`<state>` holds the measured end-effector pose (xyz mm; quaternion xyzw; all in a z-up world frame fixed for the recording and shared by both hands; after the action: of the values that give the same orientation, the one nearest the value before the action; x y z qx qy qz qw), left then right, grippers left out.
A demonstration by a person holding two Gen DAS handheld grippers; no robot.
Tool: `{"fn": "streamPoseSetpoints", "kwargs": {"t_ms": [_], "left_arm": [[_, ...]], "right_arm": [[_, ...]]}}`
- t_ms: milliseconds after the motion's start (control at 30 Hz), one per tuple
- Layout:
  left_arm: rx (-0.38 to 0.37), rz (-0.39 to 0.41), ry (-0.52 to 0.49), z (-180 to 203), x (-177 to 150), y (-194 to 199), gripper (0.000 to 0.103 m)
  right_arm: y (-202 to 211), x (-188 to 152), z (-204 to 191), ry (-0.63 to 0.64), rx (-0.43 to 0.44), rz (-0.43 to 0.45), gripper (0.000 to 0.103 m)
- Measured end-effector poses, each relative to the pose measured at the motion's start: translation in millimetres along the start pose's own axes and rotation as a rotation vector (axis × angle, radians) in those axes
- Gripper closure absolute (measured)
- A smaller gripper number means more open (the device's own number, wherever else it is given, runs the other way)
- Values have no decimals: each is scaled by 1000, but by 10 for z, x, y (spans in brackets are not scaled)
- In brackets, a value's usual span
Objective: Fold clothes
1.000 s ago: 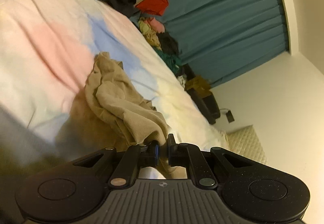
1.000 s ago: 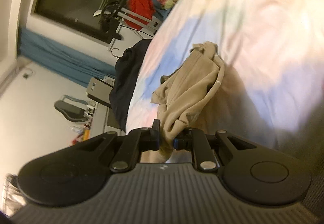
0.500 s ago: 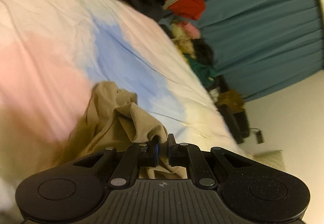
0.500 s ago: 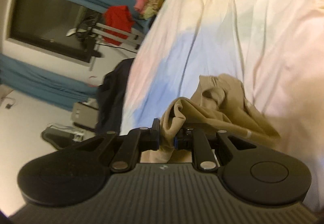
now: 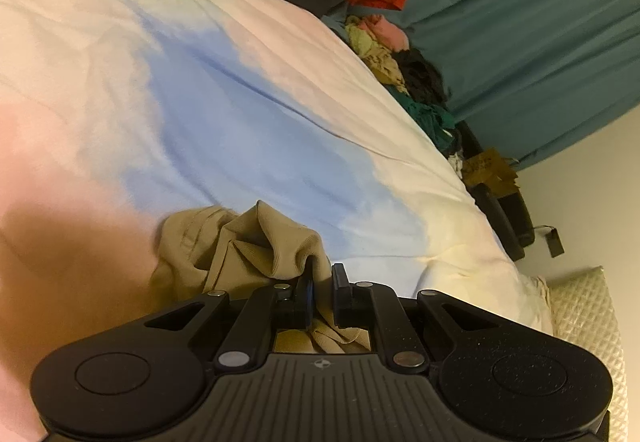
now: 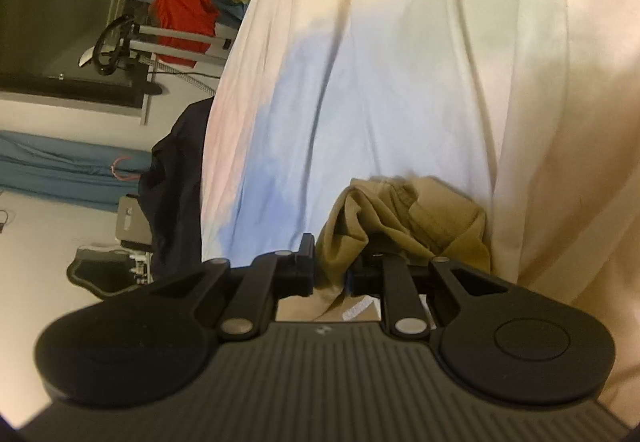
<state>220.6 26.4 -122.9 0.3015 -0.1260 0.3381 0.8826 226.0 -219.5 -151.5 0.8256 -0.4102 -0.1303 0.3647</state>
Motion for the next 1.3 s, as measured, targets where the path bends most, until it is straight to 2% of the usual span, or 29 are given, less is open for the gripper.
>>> {"fn": "streamPoseSetpoints", "kwargs": {"t_ms": [233,300,333,367,400,433,467,533,600,700,767,800,867,933,967,1067,1167,1300], "left_arm": [[17,-27,-103,18,-32,-147,93],[9,-30,-135,77,-43,-123,85],[0,-31,-150,105,-49,-104,75],[-10,-28,-169,141,-63,-69,53],[-12,-15,-196,194,-73,-31,42],[-2,4,-234,260,-85,20,26],[9,26,-283,345,-98,72,17],[24,55,-377,502,-137,158,12],[42,72,-453,615,-196,225,5],[81,85,-543,723,-301,299,3],[100,75,-565,727,-360,314,3],[108,68,-573,723,-386,320,3],[132,54,-587,683,-421,298,3],[159,34,-603,598,-438,236,3],[173,24,-609,543,-444,202,3],[233,0,-608,369,-455,79,4],[249,-35,-604,245,-474,-40,5],[254,-33,-611,224,-510,-9,5]], "right_arm": [[-56,31,58,22,14,-42,84],[-18,18,39,39,28,-37,82],[14,9,24,44,50,-33,74],[49,2,5,49,79,-29,57],[86,-5,-14,54,107,-25,44],[141,-26,-63,73,140,-14,15],[206,-52,-127,99,175,1,0],[345,-114,-260,163,232,36,0],[494,-188,-385,244,251,86,0],[677,-279,-446,344,201,201,0],[764,-349,-481,431,154,267,1],[773,-395,-498,494,120,287,4],[731,-483,-520,617,26,327,40],[623,-547,-518,721,-74,353,41],[540,-541,-497,737,-105,352,46],[266,-456,-381,734,-189,337,47],[58,-390,-282,717,-228,324,49],[64,-485,-325,743,-254,343,49]]}}
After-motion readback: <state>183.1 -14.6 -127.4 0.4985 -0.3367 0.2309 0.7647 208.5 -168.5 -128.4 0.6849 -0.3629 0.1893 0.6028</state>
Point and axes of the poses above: each gripper's, at about its wrist camera, not at the fingertips, and y roughly against the way its jaws point, z to its right, x to its top, the point moved 5 cm from there along -y, roughly the way its jaws point, and after that the axes turned 13 degrees about -x, right-handed, at the moved point
